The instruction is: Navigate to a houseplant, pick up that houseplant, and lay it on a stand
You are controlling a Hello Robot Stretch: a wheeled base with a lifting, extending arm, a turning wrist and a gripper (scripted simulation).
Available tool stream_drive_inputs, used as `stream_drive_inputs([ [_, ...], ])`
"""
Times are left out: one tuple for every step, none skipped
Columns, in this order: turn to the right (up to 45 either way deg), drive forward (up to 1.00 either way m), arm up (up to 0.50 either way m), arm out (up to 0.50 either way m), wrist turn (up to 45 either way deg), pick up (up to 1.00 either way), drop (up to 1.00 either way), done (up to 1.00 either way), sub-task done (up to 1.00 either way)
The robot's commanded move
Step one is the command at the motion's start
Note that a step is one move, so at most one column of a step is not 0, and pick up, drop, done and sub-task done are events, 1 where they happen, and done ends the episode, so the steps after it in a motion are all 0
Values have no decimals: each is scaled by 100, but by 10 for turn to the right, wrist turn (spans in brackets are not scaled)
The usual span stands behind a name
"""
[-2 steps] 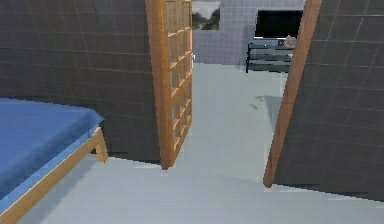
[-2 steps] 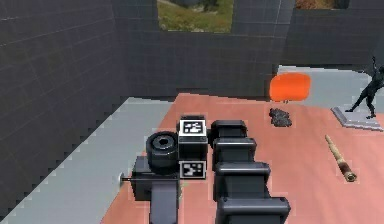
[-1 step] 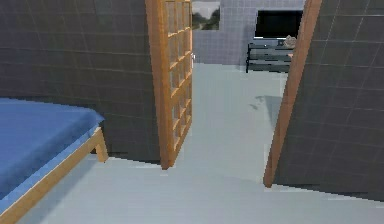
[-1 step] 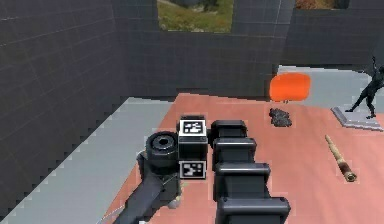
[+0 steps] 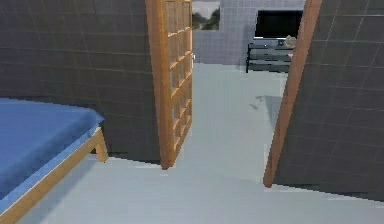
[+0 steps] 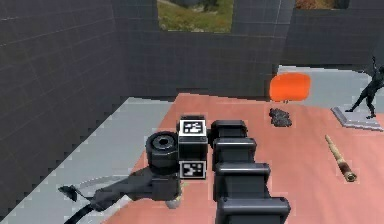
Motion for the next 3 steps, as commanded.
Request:
stream_drive_inputs([
  [0, 0, 0, 0, 450, 0, 0, 0, 0],
  [0, 0, 0, 0, 420, 0, 0, 0, 0],
  [0, 0, -30, 0, 0, 0, 0, 0, 0],
])
